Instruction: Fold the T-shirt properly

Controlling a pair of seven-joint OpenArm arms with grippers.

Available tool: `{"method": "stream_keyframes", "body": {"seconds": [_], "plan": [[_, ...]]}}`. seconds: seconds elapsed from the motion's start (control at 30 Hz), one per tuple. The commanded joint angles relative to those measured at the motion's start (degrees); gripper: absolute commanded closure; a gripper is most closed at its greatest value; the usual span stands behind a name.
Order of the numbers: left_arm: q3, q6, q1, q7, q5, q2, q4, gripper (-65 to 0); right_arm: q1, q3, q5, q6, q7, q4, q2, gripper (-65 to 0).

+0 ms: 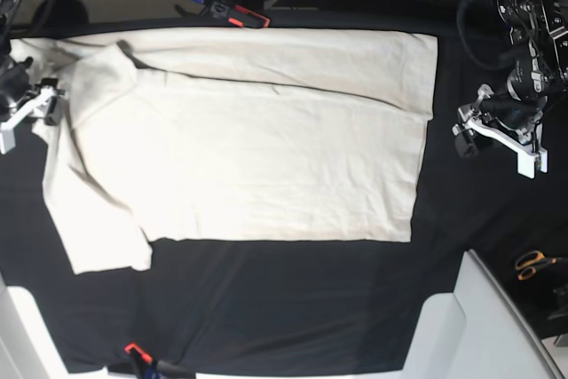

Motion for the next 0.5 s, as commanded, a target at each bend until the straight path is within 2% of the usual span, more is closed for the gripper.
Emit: {"method": "stream_keyframes", "body": {"seconds": [0.0, 0.07, 0.13, 0.23, 0.3, 0.47], "plan": [[-0.4, -0.1, -0.4, -1.1, -0.4, -0.9, 0.8, -35.7, 1.3, 0.4, 0.8, 0.2, 1.3, 2.3, 1.2, -28.8], [-0.5, -0.1, -0.4, -1.1, -0.4, -0.9, 0.8, -35.7, 3.5, 0.2, 0.7, 0.2, 0.5, 3.2, 1.4, -28.7], [-0.5, -0.1, -0.4, -1.1, -0.4, -0.9, 0.8, -35.7, 7.9, 0.0, 0.7, 0.2, -2.8, 1.7, 2.8, -28.7], [-0.5, -0.1, -0.4, -1.1, -0.4, -0.9, 0.8, -35.7, 15.1, -0.1, 0.6, 0.2, -6.3, -4.9, 3.6, -29.0], [-0.5, -0.1, -0.4, -1.1, -0.4, -0.9, 0.8, -35.7, 19.1, -0.3, 0.5, 0.2, -7.1, -9.9, 5.5, -29.1], [-0.5, -0.1, -0.4, -1.1, -0.4, -1.0, 0.8, -35.7, 25.2, -0.4, -0.5, 0.2, -9.5, -19.3, 7.0, -29.0]]}}
